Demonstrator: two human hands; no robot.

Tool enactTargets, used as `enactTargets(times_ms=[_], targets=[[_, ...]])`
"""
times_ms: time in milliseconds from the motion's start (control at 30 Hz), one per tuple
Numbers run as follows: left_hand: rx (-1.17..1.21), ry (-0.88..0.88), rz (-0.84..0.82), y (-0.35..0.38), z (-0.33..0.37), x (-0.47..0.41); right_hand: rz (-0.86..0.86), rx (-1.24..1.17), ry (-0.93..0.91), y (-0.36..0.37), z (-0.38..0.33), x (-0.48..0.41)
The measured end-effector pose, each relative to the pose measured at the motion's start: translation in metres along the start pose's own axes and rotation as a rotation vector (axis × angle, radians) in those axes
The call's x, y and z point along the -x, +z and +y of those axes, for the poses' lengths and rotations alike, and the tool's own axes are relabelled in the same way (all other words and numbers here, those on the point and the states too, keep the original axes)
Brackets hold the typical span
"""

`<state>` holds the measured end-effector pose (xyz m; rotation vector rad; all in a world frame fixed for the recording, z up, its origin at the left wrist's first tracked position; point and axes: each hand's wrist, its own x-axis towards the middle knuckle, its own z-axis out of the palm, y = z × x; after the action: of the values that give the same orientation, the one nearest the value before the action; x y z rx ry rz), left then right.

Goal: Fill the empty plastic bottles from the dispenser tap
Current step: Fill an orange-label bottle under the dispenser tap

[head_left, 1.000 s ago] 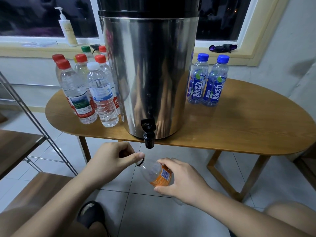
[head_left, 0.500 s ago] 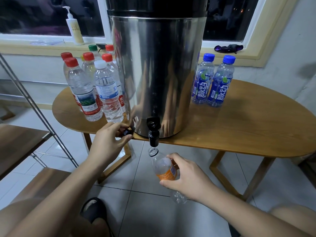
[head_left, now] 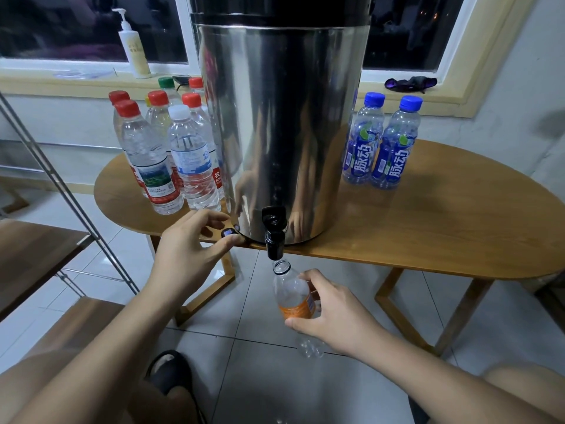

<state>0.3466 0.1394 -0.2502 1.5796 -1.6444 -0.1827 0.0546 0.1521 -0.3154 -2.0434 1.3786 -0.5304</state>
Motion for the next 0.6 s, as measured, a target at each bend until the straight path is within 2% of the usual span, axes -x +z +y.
enactTargets(times_ms=[267,433,600], targets=[[0.264,0.142,-0.02,-0.011,0.045,0.009,0.004,-0.07,0.01,0.008,-0.004,-0.006],[0.233,0.295,-0.01,-0.009,0.063,0.009,-0.007,-0.078,0.013,0.01,-0.007,-0.009],[0.255,0.316,-0.001,-0.006,0.073,0.008,0.004,-0.113,0.005,0.014,-0.005,-0.011]])
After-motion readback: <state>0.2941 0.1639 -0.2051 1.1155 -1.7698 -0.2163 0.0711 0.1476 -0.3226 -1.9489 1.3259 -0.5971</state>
